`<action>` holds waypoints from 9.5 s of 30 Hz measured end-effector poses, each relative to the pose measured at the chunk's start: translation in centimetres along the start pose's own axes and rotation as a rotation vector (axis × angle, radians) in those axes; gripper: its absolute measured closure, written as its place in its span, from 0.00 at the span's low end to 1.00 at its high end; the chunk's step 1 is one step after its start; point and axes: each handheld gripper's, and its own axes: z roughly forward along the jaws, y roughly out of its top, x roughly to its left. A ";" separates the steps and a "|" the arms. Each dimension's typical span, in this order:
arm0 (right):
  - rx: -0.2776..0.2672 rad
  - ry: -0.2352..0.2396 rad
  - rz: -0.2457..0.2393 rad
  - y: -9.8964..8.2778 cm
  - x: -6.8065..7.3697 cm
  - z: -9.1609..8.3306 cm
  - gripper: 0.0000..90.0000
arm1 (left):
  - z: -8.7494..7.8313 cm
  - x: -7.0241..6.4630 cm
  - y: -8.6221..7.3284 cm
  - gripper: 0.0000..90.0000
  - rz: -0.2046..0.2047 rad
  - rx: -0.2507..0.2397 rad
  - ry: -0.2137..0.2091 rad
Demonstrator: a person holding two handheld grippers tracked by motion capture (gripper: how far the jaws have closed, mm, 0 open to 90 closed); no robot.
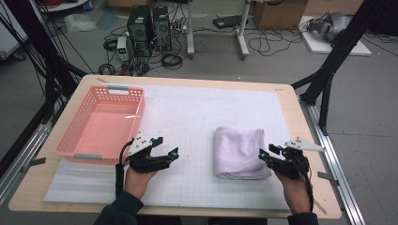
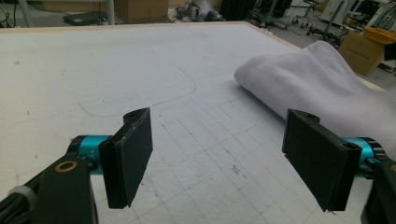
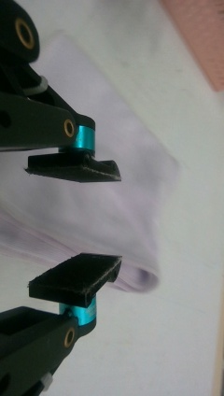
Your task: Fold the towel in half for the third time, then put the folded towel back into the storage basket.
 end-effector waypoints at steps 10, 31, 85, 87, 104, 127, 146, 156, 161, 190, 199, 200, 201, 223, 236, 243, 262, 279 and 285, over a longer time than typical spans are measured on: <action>0.134 -0.058 0.050 -0.6 -1.3 4.3 0.63 | 0.0 0.0 0.0 0.28 0.002 -0.002 0.000; 0.138 -0.114 -0.132 0.1 -2.2 6.5 0.61 | -0.1 -0.1 0.0 0.27 0.012 -0.007 -0.016; -0.052 -0.068 -0.146 -1.6 -3.3 -0.7 0.21 | 7.1 -4.1 3.1 0.22 0.028 0.074 -0.208; -0.052 -0.069 -0.144 -1.6 -3.4 -0.8 0.21 | 8.0 -4.9 3.3 0.22 0.028 0.092 -0.223; -0.049 -0.060 -0.145 -1.6 -3.2 -0.6 0.21 | 15.0 -8.5 1.2 0.29 -0.037 0.324 -0.222; -0.049 -0.064 -0.144 -1.6 -3.2 -0.6 0.21 | 12.3 -5.1 1.5 0.81 -0.040 0.305 -0.254; -0.035 -0.047 -0.157 -1.5 -2.5 0.0 0.21 | 9.2 0.9 0.3 0.52 -0.158 0.315 -0.189; -0.033 -0.041 -0.162 -1.5 -2.4 0.1 0.21 | 9.5 0.1 0.2 0.75 -0.090 0.299 -0.205; -0.039 -0.042 -0.160 -1.4 -2.4 0.1 0.21 | 8.8 -0.2 0.6 0.80 0.015 0.223 -0.243; -0.064 -0.022 -0.151 -1.3 -2.0 0.2 0.21 | 2.0 0.4 6.1 0.81 0.217 -0.113 -0.349; -0.060 -0.024 -0.166 -1.2 -1.8 0.4 0.21 | -0.5 2.2 7.9 0.81 0.223 -0.152 -0.362; -0.063 -0.024 -0.164 -1.2 -1.8 0.4 0.21 | -0.8 2.4 8.0 0.81 0.225 -0.153 -0.361; -0.064 -0.024 -0.160 -1.2 -1.8 0.4 0.21 | -1.1 2.7 8.2 0.81 0.230 -0.155 -0.359; -0.052 -0.023 -0.176 -1.0 -1.3 1.1 0.21 | -6.1 8.2 9.9 0.81 0.206 -0.247 -0.312; -0.047 -0.029 -0.170 -1.0 -1.4 1.2 0.21 | -9.8 12.3 10.3 0.81 0.177 -0.272 -0.226; -0.039 -0.032 -0.181 -1.0 -1.3 1.3 0.21 | -11.7 14.2 10.4 0.81 0.159 -0.288 -0.174; -0.035 -0.039 -0.190 -1.0 -1.3 1.3 0.21 | -14.2 17.1 11.0 0.81 0.139 -0.292 -0.098; -0.031 -0.037 -0.187 -1.1 -1.2 1.4 0.21 | -15.8 18.3 11.3 0.81 0.138 -0.276 -0.060; -0.029 -0.037 -0.187 -1.1 -1.2 1.4 0.21 | -16.1 18.6 11.1 0.81 0.147 -0.254 -0.063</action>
